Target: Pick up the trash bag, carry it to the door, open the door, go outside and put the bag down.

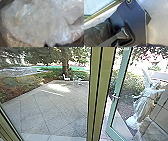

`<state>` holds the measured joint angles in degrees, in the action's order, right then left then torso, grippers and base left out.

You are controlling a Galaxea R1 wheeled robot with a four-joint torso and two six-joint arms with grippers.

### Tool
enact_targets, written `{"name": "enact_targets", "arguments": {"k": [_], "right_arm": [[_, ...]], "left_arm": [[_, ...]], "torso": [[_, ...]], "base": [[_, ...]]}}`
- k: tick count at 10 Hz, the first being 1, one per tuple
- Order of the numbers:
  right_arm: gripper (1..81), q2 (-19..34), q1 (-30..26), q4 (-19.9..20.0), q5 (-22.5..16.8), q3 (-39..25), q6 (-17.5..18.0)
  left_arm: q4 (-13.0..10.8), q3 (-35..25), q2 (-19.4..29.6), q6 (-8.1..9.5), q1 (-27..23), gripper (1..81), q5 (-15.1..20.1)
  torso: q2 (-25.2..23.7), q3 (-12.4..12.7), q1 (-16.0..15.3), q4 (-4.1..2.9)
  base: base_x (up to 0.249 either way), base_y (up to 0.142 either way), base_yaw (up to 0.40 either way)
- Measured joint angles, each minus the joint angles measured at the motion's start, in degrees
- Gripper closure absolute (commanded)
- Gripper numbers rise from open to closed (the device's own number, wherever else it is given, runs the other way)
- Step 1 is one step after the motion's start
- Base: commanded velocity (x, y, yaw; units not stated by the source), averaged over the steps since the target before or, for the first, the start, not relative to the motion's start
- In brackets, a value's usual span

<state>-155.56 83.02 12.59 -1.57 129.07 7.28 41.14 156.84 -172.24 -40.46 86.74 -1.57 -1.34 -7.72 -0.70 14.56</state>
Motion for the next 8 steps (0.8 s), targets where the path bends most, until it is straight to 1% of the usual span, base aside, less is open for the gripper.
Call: {"name": "enact_targets", "arguments": {"k": [3,4,5,6,8], "right_arm": [[1.0,-0.66,-0.11,0.07,0.17,1.13,0.00],[1.0,-0.63,-0.13,0.09,0.21,1.24,0.00],[1.0,-0.80,-0.13,0.13,0.28,1.30,0.00],[1.0,-1.13,-0.16,0.16,0.32,1.57,0.00],[1.0,-3.54,0.91,0.13,0.59,4.11,0.00]], "left_arm": [[-0.02,0.00,-0.30,-0.02,0.00,81.1,0.00],[-0.07,0.00,-0.33,-0.02,0.02,81.1,0.00],[-0.44,0.00,-0.33,-0.02,0.13,81.1,0.00],[-0.68,0.00,-0.33,-0.02,0.26,81.1,0.01],[-0.83,0.00,-0.34,-0.05,0.02,81.1,0.06]], "torso": [[0.00,0.00,0.00,-6.06],[0.00,0.00,0.00,-7.89],[0.00,0.00,0.00,-9.14],[0.00,0.00,0.00,-9.55],[0.02,0.53,-0.02,-9.53]], "base": [[0.000,0.000,0.000],[0.000,0.000,0.000],[0.000,0.000,0.000],[0.000,0.000,0.000],[0.000,0.000,0.000]]}}
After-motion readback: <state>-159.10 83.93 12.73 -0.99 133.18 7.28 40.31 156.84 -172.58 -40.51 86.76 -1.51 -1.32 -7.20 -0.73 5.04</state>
